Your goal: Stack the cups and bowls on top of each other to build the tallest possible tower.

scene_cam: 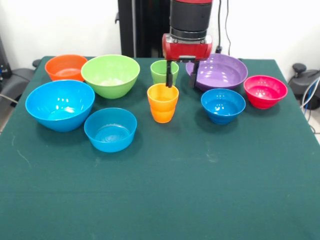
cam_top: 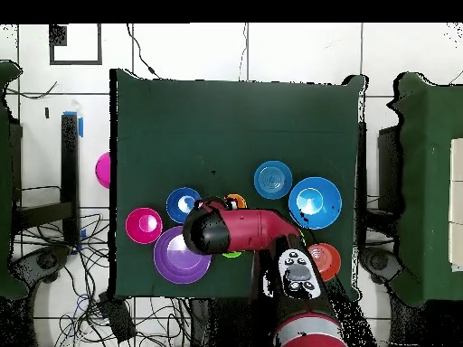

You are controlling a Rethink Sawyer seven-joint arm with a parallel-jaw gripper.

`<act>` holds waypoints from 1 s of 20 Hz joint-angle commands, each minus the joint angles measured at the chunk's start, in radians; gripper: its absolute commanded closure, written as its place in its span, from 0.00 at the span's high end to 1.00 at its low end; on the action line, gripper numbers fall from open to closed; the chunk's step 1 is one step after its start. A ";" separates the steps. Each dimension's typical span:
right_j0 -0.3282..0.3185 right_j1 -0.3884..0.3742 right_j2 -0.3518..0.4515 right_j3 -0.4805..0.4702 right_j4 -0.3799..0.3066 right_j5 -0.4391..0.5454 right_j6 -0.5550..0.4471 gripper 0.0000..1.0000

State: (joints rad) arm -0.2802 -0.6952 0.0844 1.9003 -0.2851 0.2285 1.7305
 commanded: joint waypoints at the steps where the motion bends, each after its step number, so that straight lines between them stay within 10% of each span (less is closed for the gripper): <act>1: -0.077 0.024 0.128 0.037 -0.100 0.126 -0.118 1.00; 20: -0.276 0.090 0.254 -0.016 -0.278 0.176 -0.200 1.00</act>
State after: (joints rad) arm -0.5209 -0.6782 0.1990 1.8998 -0.4627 0.3115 1.7305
